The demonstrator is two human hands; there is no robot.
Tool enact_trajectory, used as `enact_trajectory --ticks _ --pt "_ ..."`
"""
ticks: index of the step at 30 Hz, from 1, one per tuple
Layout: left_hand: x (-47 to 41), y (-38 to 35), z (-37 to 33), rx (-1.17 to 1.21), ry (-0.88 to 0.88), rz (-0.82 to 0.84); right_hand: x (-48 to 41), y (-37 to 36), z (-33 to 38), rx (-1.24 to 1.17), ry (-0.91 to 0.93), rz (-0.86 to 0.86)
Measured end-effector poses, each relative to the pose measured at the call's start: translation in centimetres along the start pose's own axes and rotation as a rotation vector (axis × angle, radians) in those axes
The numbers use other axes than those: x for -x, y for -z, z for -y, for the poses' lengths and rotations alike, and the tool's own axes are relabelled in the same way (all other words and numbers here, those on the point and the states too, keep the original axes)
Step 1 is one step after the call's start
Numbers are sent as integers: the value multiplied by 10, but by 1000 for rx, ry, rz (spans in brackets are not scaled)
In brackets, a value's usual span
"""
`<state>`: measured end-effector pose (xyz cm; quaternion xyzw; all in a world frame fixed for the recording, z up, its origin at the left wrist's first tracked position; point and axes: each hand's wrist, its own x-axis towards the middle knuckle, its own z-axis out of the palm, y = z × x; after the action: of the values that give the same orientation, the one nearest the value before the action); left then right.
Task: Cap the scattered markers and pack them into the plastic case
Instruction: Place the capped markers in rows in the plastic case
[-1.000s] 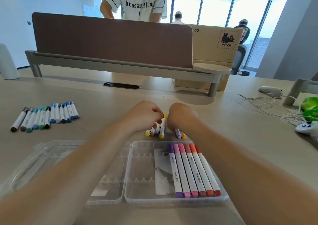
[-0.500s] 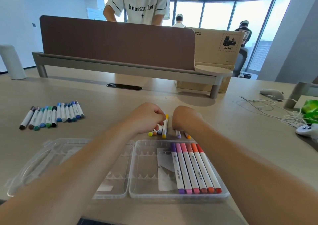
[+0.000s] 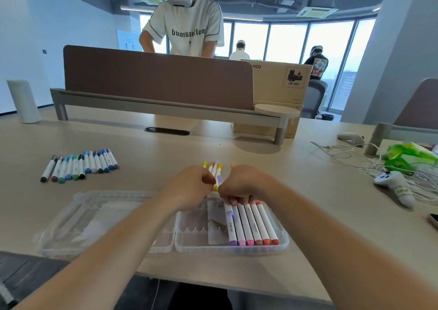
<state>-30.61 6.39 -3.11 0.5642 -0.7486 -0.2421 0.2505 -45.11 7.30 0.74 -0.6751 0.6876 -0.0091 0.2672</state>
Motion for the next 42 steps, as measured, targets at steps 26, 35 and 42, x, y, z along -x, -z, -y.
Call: enact_trajectory --ticks 26,35,42 --pt "33 -2 -10 -267 -79 320 17 -16 -8 126 6 138" --pt "27 -1 -9 -160 -13 361 11 -11 -8 176 24 145" --pt "-1 16 6 41 -39 -38 -23 -6 -10 130 95 -123"
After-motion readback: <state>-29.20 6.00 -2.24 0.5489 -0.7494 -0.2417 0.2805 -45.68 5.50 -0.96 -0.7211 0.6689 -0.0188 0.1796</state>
